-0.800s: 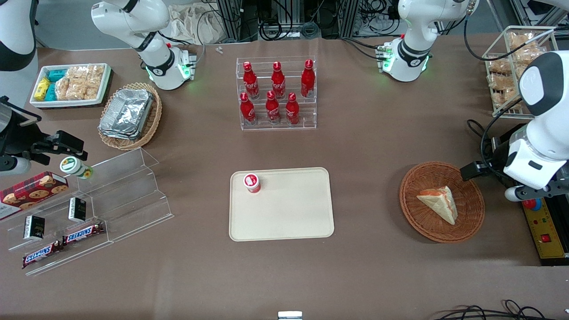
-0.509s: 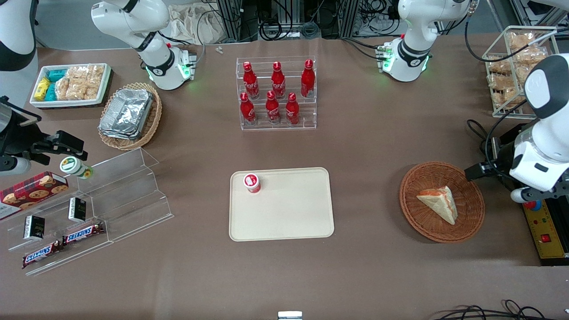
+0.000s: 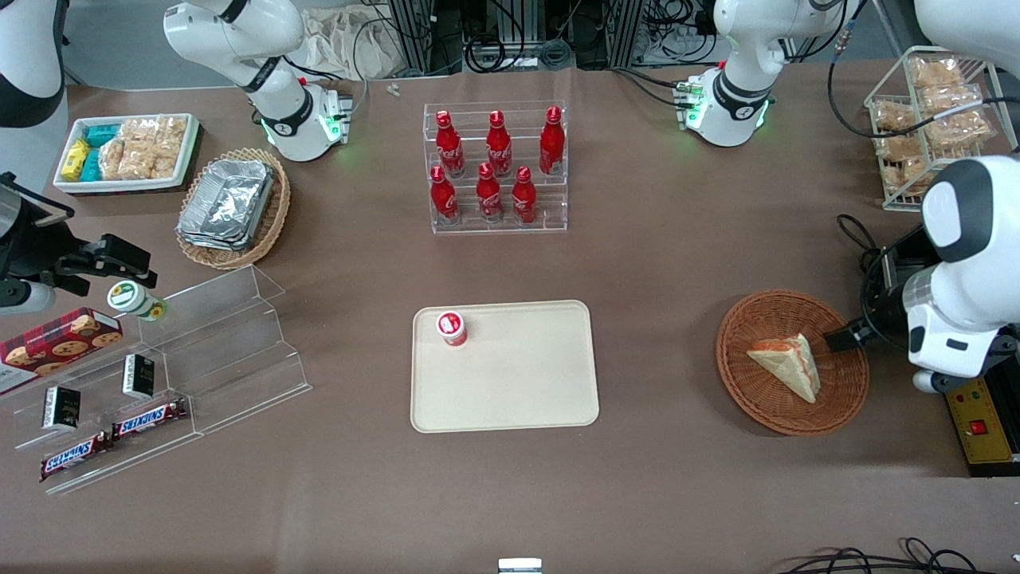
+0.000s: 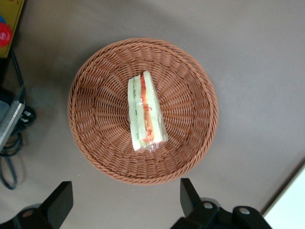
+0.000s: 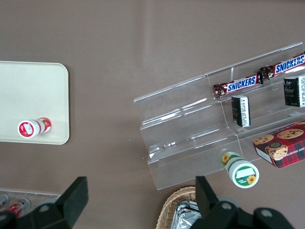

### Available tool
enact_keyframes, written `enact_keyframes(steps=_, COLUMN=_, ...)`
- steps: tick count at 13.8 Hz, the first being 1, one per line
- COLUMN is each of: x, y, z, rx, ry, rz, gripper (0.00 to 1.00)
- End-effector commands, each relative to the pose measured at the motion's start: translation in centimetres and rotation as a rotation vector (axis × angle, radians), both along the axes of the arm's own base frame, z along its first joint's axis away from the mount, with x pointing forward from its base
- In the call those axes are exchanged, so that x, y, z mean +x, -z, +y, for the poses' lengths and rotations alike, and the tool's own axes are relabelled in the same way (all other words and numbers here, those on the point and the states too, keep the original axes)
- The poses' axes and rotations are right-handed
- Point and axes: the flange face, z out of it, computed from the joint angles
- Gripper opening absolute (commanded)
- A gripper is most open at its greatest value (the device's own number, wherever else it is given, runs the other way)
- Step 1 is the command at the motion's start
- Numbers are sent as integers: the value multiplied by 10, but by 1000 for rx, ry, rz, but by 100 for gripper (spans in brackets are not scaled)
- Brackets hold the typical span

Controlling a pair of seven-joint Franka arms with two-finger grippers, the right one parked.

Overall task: Place sandwich from basket to tray
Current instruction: 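Lower the open left gripper over the wrapped sandwich in the basket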

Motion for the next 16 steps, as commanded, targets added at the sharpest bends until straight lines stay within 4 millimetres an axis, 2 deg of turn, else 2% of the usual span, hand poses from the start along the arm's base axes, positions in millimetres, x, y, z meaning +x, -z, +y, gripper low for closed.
enact_keyframes(steps=1, x=4, y=32, z=2, rx=13, ry=-107, rz=8, gripper=100)
enact_keyframes(steps=2, x=4, y=42, z=2, rx=13, ry=-115, rz=3, gripper=100)
enact_keyframes(steps=5, x=7, y=92, z=2, rx=17, ry=-188, rz=8, gripper=100)
enact_keyframes(steps=7, x=10, y=116, z=2, rx=18, ry=-204, rz=13, gripper=100)
enact_keyframes(steps=12, x=1, y=150, z=1, rx=21, ry=-223, rz=30, gripper=100)
enact_keyframes(steps=16, x=-5, y=162, z=1, rx=16, ry=-232, rz=23, gripper=100)
